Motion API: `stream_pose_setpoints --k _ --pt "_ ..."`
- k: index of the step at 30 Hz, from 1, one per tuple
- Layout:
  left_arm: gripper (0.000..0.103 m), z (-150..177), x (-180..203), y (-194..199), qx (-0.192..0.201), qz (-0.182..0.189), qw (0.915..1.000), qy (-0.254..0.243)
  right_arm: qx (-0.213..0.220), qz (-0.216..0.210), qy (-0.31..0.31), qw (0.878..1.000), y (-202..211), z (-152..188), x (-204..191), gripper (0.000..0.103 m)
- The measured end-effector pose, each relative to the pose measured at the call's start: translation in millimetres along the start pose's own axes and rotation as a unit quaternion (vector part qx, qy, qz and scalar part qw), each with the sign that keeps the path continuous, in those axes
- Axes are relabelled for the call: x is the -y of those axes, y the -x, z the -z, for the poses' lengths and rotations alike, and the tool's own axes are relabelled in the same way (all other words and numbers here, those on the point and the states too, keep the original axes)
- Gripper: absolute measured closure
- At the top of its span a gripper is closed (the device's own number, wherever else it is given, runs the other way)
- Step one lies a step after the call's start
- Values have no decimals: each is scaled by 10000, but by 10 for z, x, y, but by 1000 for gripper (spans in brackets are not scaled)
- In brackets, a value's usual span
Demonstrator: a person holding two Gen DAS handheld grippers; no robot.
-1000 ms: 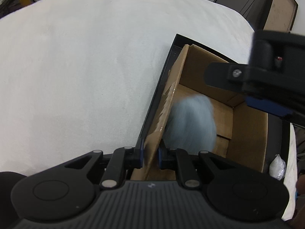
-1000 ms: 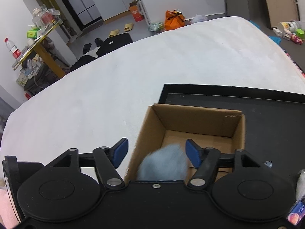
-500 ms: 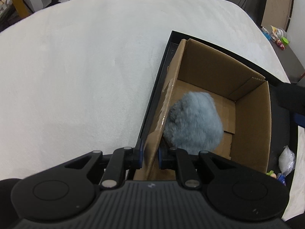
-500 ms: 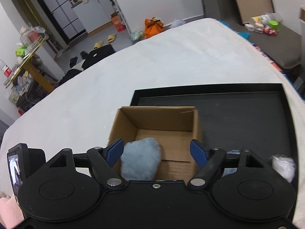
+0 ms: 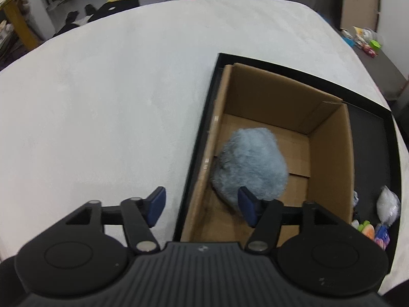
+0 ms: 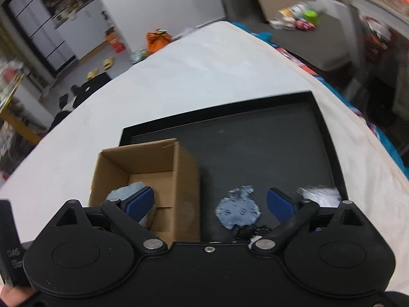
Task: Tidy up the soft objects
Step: 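Drop the grey plush into the box with the right gripper while the left holds the box, then lower the right gripper onto the clear plastic bag and close it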
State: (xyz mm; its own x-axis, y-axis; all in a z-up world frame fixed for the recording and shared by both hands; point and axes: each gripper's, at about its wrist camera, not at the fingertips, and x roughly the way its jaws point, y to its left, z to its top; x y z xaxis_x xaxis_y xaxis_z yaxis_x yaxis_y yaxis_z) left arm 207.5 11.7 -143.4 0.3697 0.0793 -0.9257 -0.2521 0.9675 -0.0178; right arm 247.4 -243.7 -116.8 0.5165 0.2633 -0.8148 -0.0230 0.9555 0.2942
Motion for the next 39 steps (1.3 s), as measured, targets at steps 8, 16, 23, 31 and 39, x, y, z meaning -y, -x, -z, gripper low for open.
stream_pose_setpoints --k 8,16,23,31,39 --pt "31 18 103 93 115 23 9997 -232 -72 237 -305 9992 35 4 453 4" --pt "30 47 150 112 27 -69 9994 -340 -237 302 -719 9967 1 57 865 4" --pt "30 47 227 118 7 -172 9987 -480 -242 365 -1004 9940 -95 40 1080 7" --pt "30 56 321 105 -56 -267 9975 -649 -416 184 -1509 9875 -307 57 1391 29" --pt "30 44 395 91 -73 -442 9963 -736 -585 4 -1789 9821 -460 138 1625 42"
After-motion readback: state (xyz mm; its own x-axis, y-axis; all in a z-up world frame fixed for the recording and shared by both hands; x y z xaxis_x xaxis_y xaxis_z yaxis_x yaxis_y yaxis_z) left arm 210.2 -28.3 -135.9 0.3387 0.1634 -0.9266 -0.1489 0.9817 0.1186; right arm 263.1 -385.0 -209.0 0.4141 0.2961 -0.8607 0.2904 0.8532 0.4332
